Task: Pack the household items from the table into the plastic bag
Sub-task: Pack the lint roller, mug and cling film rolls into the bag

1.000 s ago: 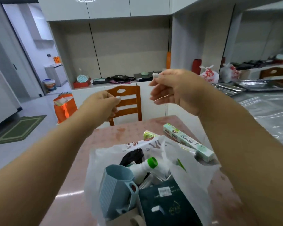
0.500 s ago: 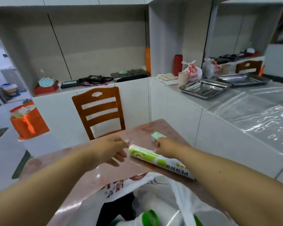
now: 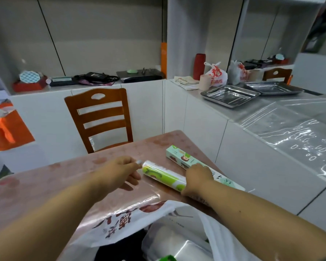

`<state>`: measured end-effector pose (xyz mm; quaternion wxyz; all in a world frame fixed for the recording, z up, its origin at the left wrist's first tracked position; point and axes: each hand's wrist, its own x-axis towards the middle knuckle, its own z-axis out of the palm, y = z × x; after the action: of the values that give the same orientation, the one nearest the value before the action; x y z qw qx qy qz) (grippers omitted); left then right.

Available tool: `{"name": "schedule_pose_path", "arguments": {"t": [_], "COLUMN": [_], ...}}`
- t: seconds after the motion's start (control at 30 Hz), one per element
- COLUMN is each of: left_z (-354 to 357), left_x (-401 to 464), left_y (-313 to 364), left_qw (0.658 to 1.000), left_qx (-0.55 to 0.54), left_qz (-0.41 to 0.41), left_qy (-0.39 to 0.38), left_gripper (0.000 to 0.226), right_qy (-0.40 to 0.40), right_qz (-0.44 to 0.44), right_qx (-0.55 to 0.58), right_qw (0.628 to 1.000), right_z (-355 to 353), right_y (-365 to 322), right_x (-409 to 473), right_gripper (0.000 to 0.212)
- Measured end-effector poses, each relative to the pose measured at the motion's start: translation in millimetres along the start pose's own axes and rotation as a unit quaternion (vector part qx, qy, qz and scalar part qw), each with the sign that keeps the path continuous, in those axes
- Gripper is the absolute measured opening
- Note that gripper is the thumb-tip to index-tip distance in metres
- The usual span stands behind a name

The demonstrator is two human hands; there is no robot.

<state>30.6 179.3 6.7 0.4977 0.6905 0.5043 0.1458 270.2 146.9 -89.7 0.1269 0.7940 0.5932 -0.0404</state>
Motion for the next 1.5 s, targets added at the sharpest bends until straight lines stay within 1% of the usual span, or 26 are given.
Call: {"name": "schedule_pose_path", "arguments": {"t": [0.07, 0.1, 0.17, 0.2, 0.27, 0.33, 0.47, 0.57, 0.7, 0.77, 0.8, 0.83, 0.87, 0.93, 0.97, 1.0, 1.03, 1.07, 1.1, 1.17, 1.23, 1.27, 1.3, 1.37, 1.43, 1.5], "left_z": [1, 1, 2, 2, 4, 5, 6, 6, 2, -3, -7, -11, -15, -22, -25, -27, -28, -30, -31, -35, -38, -39, -41, -41, -37, -28], "left_x": [0, 0, -1, -1, -1, 0, 2, 2, -9, -20, -27, -35, -43, -63, -74, -86, -99, -113, -127, -154, -183, -199, -212, -238, -258, -273], "left_y": [0, -1, -2, -2, -4, -6, -7, -5, 0, 4, 8, 11, 16, 27, 32, 37, 42, 46, 49, 52, 49, 46, 41, 29, 14, 2], "left_qw": [1.000, 1.000, 1.000, 1.000, 1.000, 1.000, 1.000, 1.000, 0.999, 0.998, 0.997, 0.996, 0.995, 0.992, 0.991, 0.990, 0.989, 0.989, 0.988, 0.986, 0.983, 0.981, 0.977, 0.970, 0.961, 0.951], "left_qx": [0.000, 0.000, -0.003, -0.005, -0.010, -0.012, -0.011, -0.021, -0.035, -0.048, -0.057, -0.068, -0.077, -0.088, -0.093, -0.097, -0.099, -0.098, -0.098, -0.097, -0.073, -0.043, -0.017, 0.000, -0.026, -0.076], "left_qz": [0.000, 0.001, 0.003, 0.003, 0.001, -0.003, -0.006, -0.003, -0.007, -0.013, -0.016, -0.018, -0.020, -0.021, -0.018, -0.014, -0.008, -0.004, -0.001, -0.002, -0.007, -0.009, -0.009, -0.023, -0.056, -0.093], "left_qy": [0.004, 0.006, 0.010, 0.012, 0.012, 0.005, 0.000, 0.007, 0.020, 0.032, 0.041, 0.052, 0.064, 0.088, 0.098, 0.105, 0.110, 0.114, 0.119, 0.133, 0.166, 0.189, 0.213, 0.244, 0.269, 0.283], "left_gripper": [0.024, 0.024, 0.024, 0.025, 0.025, 0.026, 0.026, 0.026, 0.025, 0.024, 0.023, 0.022, 0.022, 0.021, 0.021, 0.021, 0.020, 0.020, 0.020, 0.021, 0.018, 0.012, 0.005, 0.010, 0.006, 0.018], "right_qy": [0.006, 0.022, 0.049, 0.044, -0.018, -0.071, -0.083, -0.062, -0.038, -0.001, 0.023, 0.040, 0.048, 0.028, 0.019, 0.010, 0.000, -0.012, -0.025, -0.052, -0.067, -0.075, -0.086, -0.101, -0.103, -0.069], "right_qz": [0.014, 0.025, 0.060, 0.084, 0.127, 0.143, 0.121, 0.120, 0.129, 0.098, 0.071, 0.044, 0.022, -0.023, -0.064, -0.115, -0.164, -0.207, -0.245, -0.302, -0.324, -0.325, -0.325, -0.313, -0.295, -0.276], "right_qx": [0.016, 0.021, 0.030, 0.048, 0.116, 0.155, 0.173, 0.171, 0.212, 0.243, 0.287, 0.349, 0.421, 0.554, 0.602, 0.642, 0.678, 0.706, 0.727, 0.765, 0.807, 0.823, 0.835, 0.847, 0.853, 0.851], "right_qw": [1.000, 0.999, 0.997, 0.994, 0.985, 0.975, 0.974, 0.976, 0.968, 0.965, 0.955, 0.935, 0.906, 0.832, 0.796, 0.758, 0.716, 0.677, 0.641, 0.566, 0.488, 0.459, 0.436, 0.418, 0.418, 0.442], "right_z": [3, 5, 12, 14, 15, 17, 25, 32, 21, 0, -16, -36, -59, -103, -124, -146, -170, -195, -217, -251, -269, -272, -273, -263, -240, -212], "right_y": [6, 10, 20, 25, 35, 39, 29, 24, 27, 29, 28, 26, 24, 13, 8, 2, -4, -11, -19, -34, -52, -62, -71, -86, -97, -96], "right_x": [-2, -3, 0, 3, 10, 14, 13, 13, 6, -3, -8, -15, -21, -40, -55, -71, -92, -117, -142, -189, -232, -252, -269, -296, -308, -311], "right_gripper": [0.058, 0.066, 0.096, 0.113, 0.140, 0.148, 0.144, 0.136, 0.119, 0.104, 0.094, 0.084, 0.079, 0.086, 0.081, 0.066, 0.049, 0.039, 0.035, 0.035, 0.027, 0.019, 0.013, 0.010, 0.011, 0.020]}}
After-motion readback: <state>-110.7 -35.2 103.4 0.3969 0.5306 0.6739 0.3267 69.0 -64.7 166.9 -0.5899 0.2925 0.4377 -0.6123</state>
